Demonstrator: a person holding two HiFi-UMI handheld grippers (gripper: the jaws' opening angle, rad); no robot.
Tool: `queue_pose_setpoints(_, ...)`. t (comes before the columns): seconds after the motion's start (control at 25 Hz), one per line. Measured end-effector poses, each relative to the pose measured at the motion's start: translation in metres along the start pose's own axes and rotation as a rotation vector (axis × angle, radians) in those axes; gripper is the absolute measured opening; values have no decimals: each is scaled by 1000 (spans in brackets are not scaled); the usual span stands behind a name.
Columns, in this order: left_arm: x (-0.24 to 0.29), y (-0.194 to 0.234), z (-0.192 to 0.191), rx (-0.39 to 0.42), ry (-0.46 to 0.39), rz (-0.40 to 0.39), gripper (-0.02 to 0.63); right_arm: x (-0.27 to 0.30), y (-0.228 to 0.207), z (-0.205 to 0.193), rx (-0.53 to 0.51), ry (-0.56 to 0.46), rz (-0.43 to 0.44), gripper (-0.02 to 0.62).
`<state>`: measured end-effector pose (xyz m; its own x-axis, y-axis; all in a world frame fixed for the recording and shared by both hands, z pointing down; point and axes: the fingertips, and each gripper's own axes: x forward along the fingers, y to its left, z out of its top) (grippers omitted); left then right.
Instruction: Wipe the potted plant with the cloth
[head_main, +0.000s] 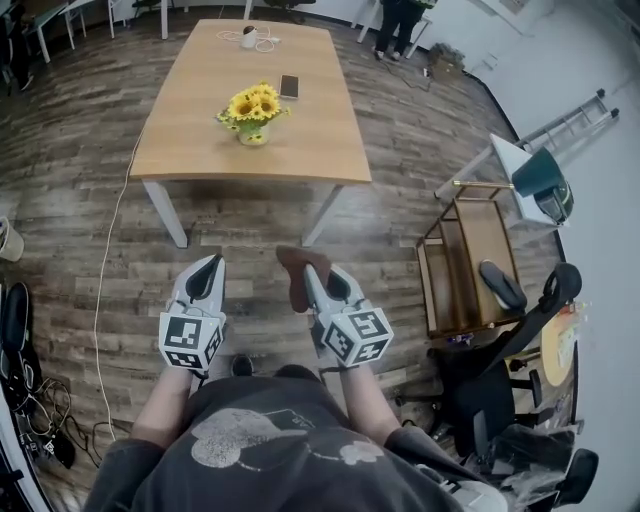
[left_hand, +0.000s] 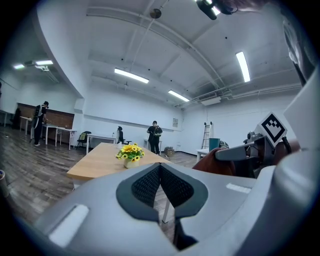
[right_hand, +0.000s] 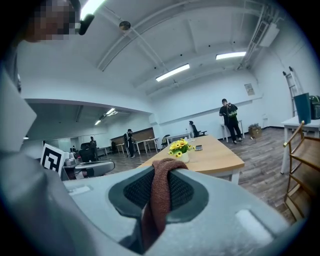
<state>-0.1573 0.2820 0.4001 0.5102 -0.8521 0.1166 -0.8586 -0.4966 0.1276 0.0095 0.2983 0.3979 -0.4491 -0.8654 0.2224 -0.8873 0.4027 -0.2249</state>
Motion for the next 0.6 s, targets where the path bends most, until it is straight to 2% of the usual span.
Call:
queue_pose_setpoints(0.12,14,9,-1,-12,9,2,18,10,-3,4,-25,11,-4,46)
queue_pose_setpoints(0.36,51,12,-3,-14,12,13,18,35,-46,17,-47,7,-30,46)
queue_pose_setpoints(0.6,105,23,1,5,40,73,20,89,-88,31,-26,25,49,47)
